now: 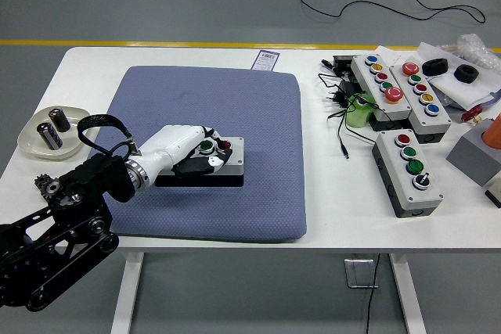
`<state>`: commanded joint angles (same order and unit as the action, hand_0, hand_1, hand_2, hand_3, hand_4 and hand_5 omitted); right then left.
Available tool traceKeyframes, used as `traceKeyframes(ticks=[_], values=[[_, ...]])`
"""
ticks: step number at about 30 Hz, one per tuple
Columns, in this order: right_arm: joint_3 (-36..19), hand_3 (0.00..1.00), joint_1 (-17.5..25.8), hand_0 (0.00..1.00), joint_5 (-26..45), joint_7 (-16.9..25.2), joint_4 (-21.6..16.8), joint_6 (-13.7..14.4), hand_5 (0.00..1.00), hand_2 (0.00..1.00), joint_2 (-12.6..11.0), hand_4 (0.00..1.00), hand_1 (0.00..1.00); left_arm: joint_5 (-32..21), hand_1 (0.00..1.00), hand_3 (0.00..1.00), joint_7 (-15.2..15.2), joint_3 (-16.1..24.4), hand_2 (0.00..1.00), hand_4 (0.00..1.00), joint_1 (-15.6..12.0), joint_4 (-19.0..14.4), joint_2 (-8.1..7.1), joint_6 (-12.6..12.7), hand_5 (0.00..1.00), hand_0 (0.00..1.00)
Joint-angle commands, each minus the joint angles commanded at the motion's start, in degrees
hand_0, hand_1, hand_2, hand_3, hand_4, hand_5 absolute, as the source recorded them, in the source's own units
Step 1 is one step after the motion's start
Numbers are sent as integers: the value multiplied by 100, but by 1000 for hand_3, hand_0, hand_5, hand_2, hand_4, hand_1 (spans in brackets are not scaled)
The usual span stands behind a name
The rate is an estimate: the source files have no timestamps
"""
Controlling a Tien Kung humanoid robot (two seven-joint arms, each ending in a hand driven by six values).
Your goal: Pick up the button,place it on the desk,press the button,press the button
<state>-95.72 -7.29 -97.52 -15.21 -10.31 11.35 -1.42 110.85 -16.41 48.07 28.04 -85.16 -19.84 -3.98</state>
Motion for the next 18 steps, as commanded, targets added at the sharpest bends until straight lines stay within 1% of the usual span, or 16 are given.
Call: traceKeyframes(ticks=[2, 5, 6, 9, 11, 12, 13, 14, 15, 17, 18], values=[[-10, 589, 0, 650, -6, -2, 0, 1, 285, 674, 1, 433, 652, -87, 2, 692, 20, 122, 2, 591, -28, -90, 4, 78, 998, 2], [-15, 589, 6, 650, -6, -3, 0, -1, 285, 674, -2, 433, 652, -447, 2, 692, 147, 434, 2, 591, -97, -205, 53, 518, 998, 2], [-17, 589, 6, 650, -8, -4, 0, 0, 285, 674, -2, 432, 653, -610, 8, 776, 208, 521, 69, 597, -116, -203, 74, 699, 998, 2], [-24, 589, 8, 650, -10, -10, 0, 1, 285, 674, 1, 432, 653, -1324, 8, 776, 571, 848, 69, 597, -193, -74, 158, 1394, 998, 2], [-23, 589, 11, 650, -4, -13, 0, 2, 285, 674, 2, 432, 653, -1746, 8, 776, 832, 1035, 69, 597, -242, 72, 205, 1754, 998, 2], [-24, 589, 11, 651, -5, -15, 0, 3, 285, 674, 4, 433, 653, -1970, 654, 922, 967, 1130, 682, 594, -266, 146, 222, 1891, 998, 475], [-27, 589, 11, 651, -8, -17, 0, 5, 285, 674, 5, 433, 653, -2230, 654, 922, 1123, 1252, 682, 594, -291, 237, 240, 2001, 998, 475], [-29, 589, 13, 651, -6, -17, 0, 6, 285, 674, 6, 433, 653, -2454, 654, 922, 1241, 1374, 682, 594, -312, 340, 256, 2028, 998, 475], [-35, 589, 16, 651, -5, -19, 0, 7, 285, 674, 9, 433, 653, -2715, 654, 922, 1339, 1541, 682, 594, -334, 469, 261, 1984, 998, 475], [-42, 589, 19, 651, -12, -22, 0, 9, 285, 674, 13, 433, 653, -3199, 654, 922, 1423, 1761, 682, 594, -355, 631, 242, 1855, 998, 475], [-49, 589, 21, 651, -25, -25, 0, 9, 285, 674, 16, 433, 653, -3422, 827, 926, 1478, 1876, 887, 593, -370, 733, 187, 1727, 998, 745]])
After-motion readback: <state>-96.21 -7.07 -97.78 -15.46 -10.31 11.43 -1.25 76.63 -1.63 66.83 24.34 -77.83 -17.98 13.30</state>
